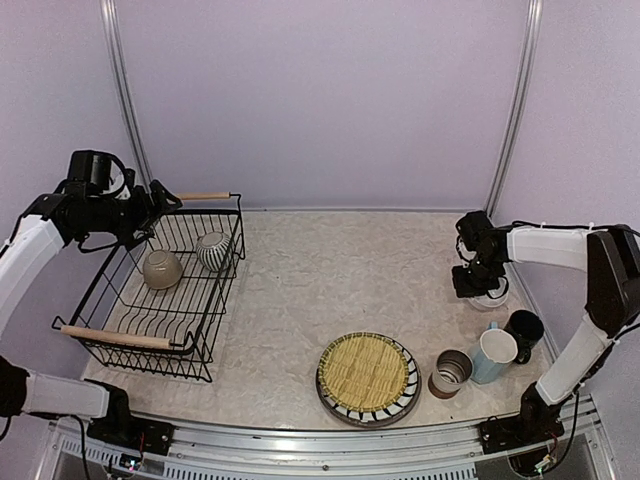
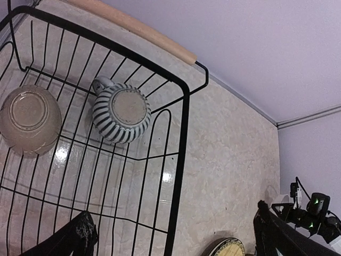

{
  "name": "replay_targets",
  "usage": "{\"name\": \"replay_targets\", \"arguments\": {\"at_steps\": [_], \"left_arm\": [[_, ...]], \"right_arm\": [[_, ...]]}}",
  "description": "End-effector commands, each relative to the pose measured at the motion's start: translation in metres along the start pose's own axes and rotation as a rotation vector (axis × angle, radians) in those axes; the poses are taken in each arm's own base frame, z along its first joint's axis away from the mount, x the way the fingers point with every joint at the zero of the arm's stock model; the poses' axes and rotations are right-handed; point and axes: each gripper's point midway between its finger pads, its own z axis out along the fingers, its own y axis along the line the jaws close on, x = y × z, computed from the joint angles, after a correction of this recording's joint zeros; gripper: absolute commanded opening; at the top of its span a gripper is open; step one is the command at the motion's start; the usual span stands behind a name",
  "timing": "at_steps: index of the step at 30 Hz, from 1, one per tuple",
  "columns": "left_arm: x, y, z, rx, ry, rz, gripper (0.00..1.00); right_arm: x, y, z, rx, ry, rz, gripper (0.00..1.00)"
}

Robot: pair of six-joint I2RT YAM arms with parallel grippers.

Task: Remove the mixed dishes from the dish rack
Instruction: Place the bowl at the corner of the board.

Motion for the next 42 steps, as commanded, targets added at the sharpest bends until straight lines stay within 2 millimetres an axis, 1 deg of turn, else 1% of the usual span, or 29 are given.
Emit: {"name": "replay_targets", "arguments": {"at_steps": [1, 6, 7, 10, 11, 12, 15, 16, 18, 19, 20, 22, 23, 25, 28, 30, 32, 33, 34, 35, 36, 37, 39, 42], "left_arm": [[0.015, 0.021, 0.009, -0.057, 0.079, -0.053, 0.99], [0.014, 0.045, 0.016, -0.139, 0.080, -0.135, 0.99], [0.015, 0.051, 0.018, -0.154, 0.086, -0.151, 0.99], [0.017, 0.065, 0.022, -0.188, 0.102, -0.170, 0.99], [0.019, 0.070, 0.024, -0.206, 0.113, -0.164, 0.99], [0.019, 0.075, 0.025, -0.228, 0.117, -0.159, 0.99], [0.020, 0.097, 0.029, -0.327, 0.127, -0.153, 0.98], [0.020, 0.100, 0.031, -0.344, 0.129, -0.149, 0.98], [0.015, 0.117, 0.033, -0.393, 0.130, -0.168, 0.97], [0.013, 0.121, 0.034, -0.407, 0.127, -0.168, 0.97], [0.012, 0.126, 0.037, -0.424, 0.130, -0.172, 0.94], [0.005, 0.134, 0.041, -0.433, 0.121, -0.168, 0.85], [0.001, 0.139, 0.043, -0.443, 0.111, -0.173, 0.83], [-0.006, 0.151, 0.049, -0.462, 0.105, -0.192, 0.82], [-0.019, 0.169, 0.060, -0.494, 0.084, -0.203, 0.80], [-0.029, 0.178, 0.069, -0.520, 0.080, -0.183, 0.75], [-0.037, 0.194, 0.080, -0.587, 0.091, -0.151, 0.65], [-0.041, 0.202, 0.079, -0.640, 0.091, -0.138, 0.61], [-0.043, 0.214, 0.083, -0.701, 0.102, -0.131, 0.61], [-0.046, 0.220, 0.085, -0.729, 0.100, -0.118, 0.61], [-0.048, 0.226, 0.088, -0.746, 0.107, -0.113, 0.64], [-0.050, 0.228, 0.092, -0.746, 0.109, -0.112, 0.67], [-0.049, 0.230, 0.106, -0.719, 0.133, -0.115, 0.70], [-0.046, 0.225, 0.128, -0.651, 0.156, -0.128, 0.71]], "right_arm": [[0.009, -0.009, 0.019, 0.045, 0.033, 0.000, 0.00], [0.012, -0.006, 0.023, 0.031, 0.043, 0.005, 0.00], [0.012, -0.006, 0.023, 0.026, 0.044, 0.007, 0.02], [0.014, -0.003, 0.023, 0.009, 0.047, 0.009, 0.09], [0.015, -0.002, 0.022, 0.003, 0.046, 0.009, 0.13], [0.015, -0.002, 0.021, -0.002, 0.043, 0.010, 0.18], [0.013, 0.000, 0.015, -0.019, 0.023, 0.014, 0.26], [0.012, 0.000, 0.013, -0.024, 0.019, 0.013, 0.28], [0.009, 0.001, 0.007, -0.038, 0.005, 0.009, 0.33], [0.007, 0.001, 0.004, -0.043, -0.004, 0.010, 0.35], [0.005, 0.003, -0.001, -0.053, -0.013, 0.011, 0.38], [-0.001, 0.004, -0.012, -0.075, -0.042, 0.011, 0.46], [-0.004, 0.006, -0.018, -0.090, -0.062, 0.012, 0.49], [-0.011, 0.007, -0.032, -0.118, -0.103, 0.015, 0.53], [-0.019, 0.009, -0.054, -0.155, -0.162, 0.026, 0.56], [-0.022, 0.009, -0.067, -0.175, -0.193, 0.039, 0.58], [-0.023, 0.010, -0.078, -0.202, -0.217, 0.053, 0.59], [-0.023, 0.011, -0.082, -0.215, -0.225, 0.059, 0.60], [-0.023, 0.012, -0.086, -0.227, -0.231, 0.063, 0.60], [-0.022, 0.012, -0.087, -0.233, -0.230, 0.068, 0.60], [-0.021, 0.012, -0.091, -0.238, -0.233, 0.076, 0.60], [-0.019, 0.012, -0.092, -0.241, -0.233, 0.079, 0.61], [-0.016, 0.012, -0.093, -0.247, -0.230, 0.087, 0.61], [-0.015, 0.014, -0.094, -0.261, -0.230, 0.091, 0.61]]}}
